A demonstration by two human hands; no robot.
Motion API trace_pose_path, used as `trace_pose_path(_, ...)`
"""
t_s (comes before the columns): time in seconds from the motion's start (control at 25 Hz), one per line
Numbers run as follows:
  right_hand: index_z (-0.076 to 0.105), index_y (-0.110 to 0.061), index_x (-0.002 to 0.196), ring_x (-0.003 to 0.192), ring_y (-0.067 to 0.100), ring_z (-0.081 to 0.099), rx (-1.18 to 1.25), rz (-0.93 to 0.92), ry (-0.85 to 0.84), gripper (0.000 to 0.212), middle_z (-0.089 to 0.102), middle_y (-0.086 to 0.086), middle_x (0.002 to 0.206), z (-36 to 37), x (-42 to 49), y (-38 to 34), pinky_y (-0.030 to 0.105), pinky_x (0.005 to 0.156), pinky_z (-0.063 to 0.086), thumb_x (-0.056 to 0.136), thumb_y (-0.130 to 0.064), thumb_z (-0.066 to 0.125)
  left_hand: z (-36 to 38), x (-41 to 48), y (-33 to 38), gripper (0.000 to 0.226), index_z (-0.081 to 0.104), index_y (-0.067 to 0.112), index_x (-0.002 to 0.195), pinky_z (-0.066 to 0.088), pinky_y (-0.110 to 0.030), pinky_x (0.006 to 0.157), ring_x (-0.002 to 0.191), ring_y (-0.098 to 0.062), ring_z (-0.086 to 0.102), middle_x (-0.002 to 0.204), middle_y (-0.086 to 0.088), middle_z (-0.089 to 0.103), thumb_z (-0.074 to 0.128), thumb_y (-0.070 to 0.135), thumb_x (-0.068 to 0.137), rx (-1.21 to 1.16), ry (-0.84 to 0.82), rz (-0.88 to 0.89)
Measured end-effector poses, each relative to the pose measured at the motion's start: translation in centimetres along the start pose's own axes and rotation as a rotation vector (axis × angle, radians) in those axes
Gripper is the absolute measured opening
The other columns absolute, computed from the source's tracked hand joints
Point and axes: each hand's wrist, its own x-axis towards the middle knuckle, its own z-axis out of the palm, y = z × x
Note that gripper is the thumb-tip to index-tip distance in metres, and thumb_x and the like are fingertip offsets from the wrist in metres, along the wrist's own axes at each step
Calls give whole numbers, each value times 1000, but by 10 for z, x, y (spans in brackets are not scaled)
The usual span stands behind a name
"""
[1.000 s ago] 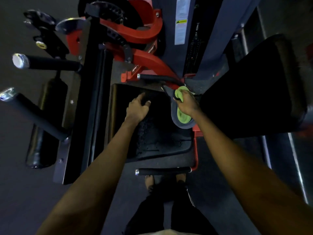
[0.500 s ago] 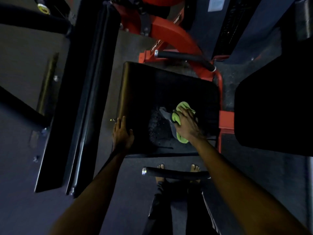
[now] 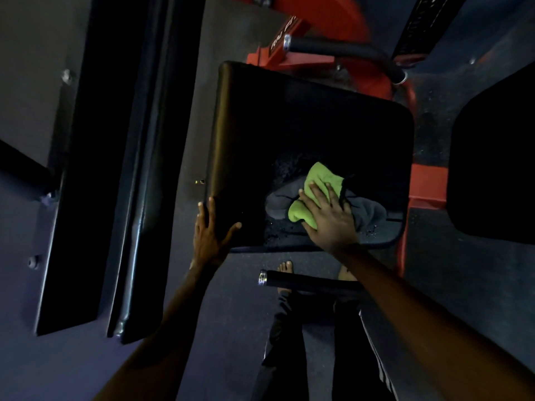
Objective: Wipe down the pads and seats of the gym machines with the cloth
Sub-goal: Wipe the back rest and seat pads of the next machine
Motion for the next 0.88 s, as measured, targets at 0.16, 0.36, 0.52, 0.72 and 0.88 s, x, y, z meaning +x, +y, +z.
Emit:
trace_pose_path(0.16, 30, -38, 158, 155, 31, 14, 189, 352, 68, 69, 20, -6, 168, -16, 20, 25, 61, 108, 38, 94, -50, 52, 3, 2, -3, 105, -1, 45, 157, 29, -64, 113, 150, -43, 16, 168, -10, 0, 35, 94, 72, -24, 17, 33)
trace_pose_path(0.36, 31, -33, 158, 152, 39, 21, 170, 428, 100, 76, 22, -1, 168, -2, 27, -49, 62, 106, 40, 90, -48, 59, 5, 4, -6, 102, 0, 43, 158, 27, -62, 114, 151, -41, 15, 168, -10, -1, 42, 86, 76, -29, 11, 44)
trace_pose_path(0.52, 27, -36, 159, 155, 34, 16, 84, 144, 64, 82, 19, -4, 169, 17, 1, -96, 60, 107, 38, 86, -46, 63, 6, 3, -7, 96, -3, 37, 159, 26, -63, 115, 150, -42, 14, 168, -11, -3, 53, 70, 87, 5, 12, 64)
trace_pose_path(0.72, 19, -46, 159, 156, 27, 11, 27, 64, -26, 82, 13, -11, 169, 16, -31, -51, 60, 109, 37, 87, -49, 59, 3, 3, -17, 90, -4, 40, 158, 27, -64, 115, 152, -39, 11, 168, -9, -5, 55, 58, 93, -62, -10, 104)
trace_pose_path(0.88, 28, -41, 157, 153, 34, 19, 227, 612, 117, 70, 20, -7, 167, 12, -44, -9, 66, 104, 40, 93, -52, 52, -2, -7, -35, 83, -4, 45, 157, 23, -57, 119, 154, -28, 3, 168, 1, -11, 51, 56, 96, -156, -41, 168)
